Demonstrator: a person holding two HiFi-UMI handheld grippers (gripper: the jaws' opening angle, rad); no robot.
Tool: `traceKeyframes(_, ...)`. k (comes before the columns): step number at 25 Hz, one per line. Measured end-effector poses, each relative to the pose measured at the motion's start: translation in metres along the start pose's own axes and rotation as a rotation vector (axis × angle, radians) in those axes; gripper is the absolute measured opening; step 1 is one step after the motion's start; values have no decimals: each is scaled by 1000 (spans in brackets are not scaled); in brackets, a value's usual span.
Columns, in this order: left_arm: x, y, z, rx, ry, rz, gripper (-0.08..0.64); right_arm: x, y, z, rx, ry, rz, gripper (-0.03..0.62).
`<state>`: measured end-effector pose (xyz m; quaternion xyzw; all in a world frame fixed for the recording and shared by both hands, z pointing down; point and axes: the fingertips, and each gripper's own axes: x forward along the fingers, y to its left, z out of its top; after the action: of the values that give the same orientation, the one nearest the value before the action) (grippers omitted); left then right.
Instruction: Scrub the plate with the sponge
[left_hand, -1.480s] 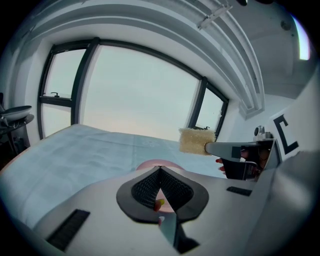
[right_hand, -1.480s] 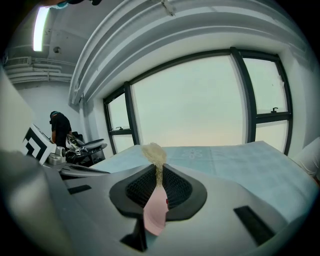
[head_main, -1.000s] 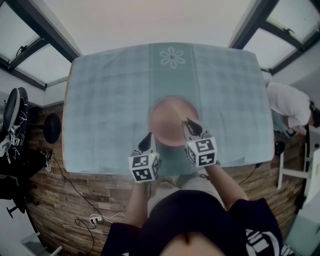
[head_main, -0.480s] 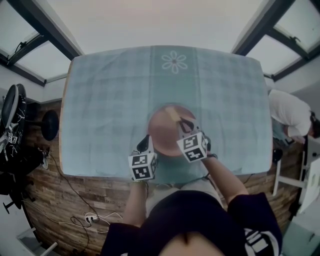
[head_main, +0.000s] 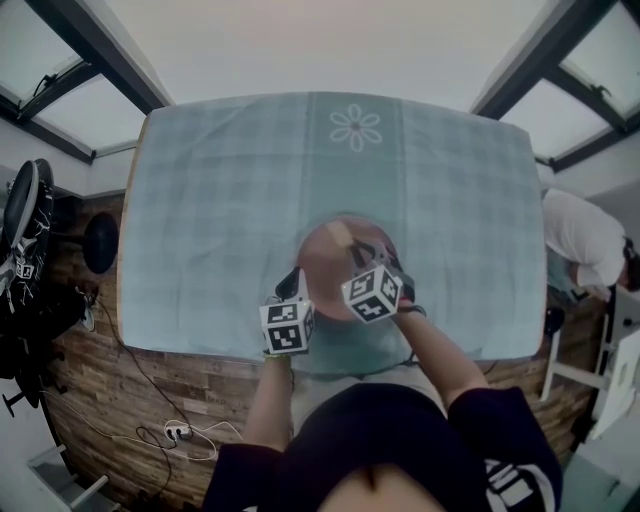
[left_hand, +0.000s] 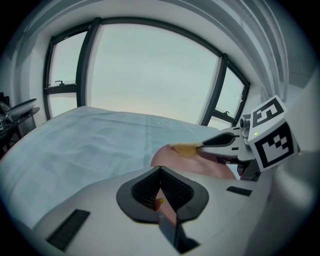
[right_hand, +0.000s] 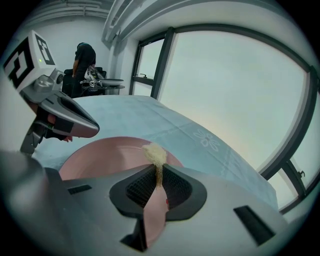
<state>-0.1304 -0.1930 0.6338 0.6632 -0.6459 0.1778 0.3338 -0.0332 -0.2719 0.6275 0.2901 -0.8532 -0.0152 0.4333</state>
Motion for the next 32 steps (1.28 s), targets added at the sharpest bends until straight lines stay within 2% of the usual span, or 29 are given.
traceKeyframes(3, 4, 3, -5, -7, 16, 8, 8, 7, 9, 2, -36, 5, 21, 44)
traceKeyframes(8, 6, 5, -10, -30, 35, 4, 8, 18, 30, -4, -73, 40, 101, 44)
traceKeyframes(12, 7, 6, -14, -32, 43, 1, 8, 27, 41, -14, -76, 77, 165, 44)
traceKeyframes(15, 6, 6, -19, -43, 54, -14, 8, 30, 46, -15, -34, 101, 191, 44)
traceKeyframes(20, 6, 4, -17, -35, 48, -55, 8, 30, 49, -14, 12, 120, 210, 44)
traceKeyframes(32, 0, 1, -27, -14, 54, -108, 8, 10, 90, -21, -54, 147, 262, 44)
